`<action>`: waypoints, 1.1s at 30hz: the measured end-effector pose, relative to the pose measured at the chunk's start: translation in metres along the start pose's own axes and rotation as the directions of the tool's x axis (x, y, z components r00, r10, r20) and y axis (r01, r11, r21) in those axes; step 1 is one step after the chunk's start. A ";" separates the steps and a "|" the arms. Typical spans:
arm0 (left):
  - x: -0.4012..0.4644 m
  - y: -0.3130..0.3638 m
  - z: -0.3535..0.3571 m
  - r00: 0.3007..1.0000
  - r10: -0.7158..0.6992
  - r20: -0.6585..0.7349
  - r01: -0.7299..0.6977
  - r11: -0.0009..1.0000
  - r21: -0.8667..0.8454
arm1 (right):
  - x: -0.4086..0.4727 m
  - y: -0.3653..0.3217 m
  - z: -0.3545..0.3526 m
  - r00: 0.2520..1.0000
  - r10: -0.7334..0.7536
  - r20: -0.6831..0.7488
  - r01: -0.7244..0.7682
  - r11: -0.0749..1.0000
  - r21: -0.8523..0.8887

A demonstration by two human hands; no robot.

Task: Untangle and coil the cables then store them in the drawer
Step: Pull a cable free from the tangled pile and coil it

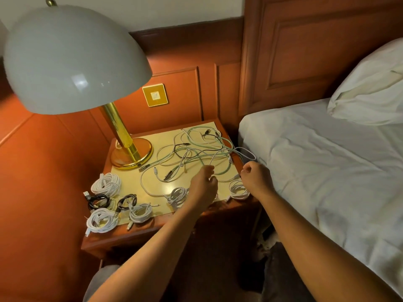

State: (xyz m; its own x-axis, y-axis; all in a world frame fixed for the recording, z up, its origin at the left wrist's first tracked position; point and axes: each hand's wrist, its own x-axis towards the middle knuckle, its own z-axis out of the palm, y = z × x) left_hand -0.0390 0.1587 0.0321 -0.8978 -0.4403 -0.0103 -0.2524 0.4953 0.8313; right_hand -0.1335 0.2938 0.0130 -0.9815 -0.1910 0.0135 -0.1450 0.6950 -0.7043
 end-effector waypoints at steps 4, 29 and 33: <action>0.029 -0.021 -0.048 0.994 -0.030 -0.109 0.033 0.999 0.031 | 0.016 -0.023 0.000 0.999 -0.036 0.005 0.036 0.999 -0.037; 0.138 -0.068 -0.070 0.990 0.056 -0.129 -0.025 0.973 0.228 | 0.104 -0.108 0.051 0.980 0.055 0.189 -0.160 0.781 0.603; 0.127 -0.012 -0.080 0.992 0.059 -0.114 -0.079 0.979 -0.187 | 0.102 -0.137 0.028 0.933 0.017 0.359 -0.287 0.635 0.718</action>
State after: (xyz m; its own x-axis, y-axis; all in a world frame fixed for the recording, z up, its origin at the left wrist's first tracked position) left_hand -0.1211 0.0374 0.0655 -0.8642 -0.4927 0.1016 -0.1086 0.3798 0.9187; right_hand -0.2106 0.1598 0.0907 -0.8735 -0.4155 -0.2538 0.2797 -0.0016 -0.9601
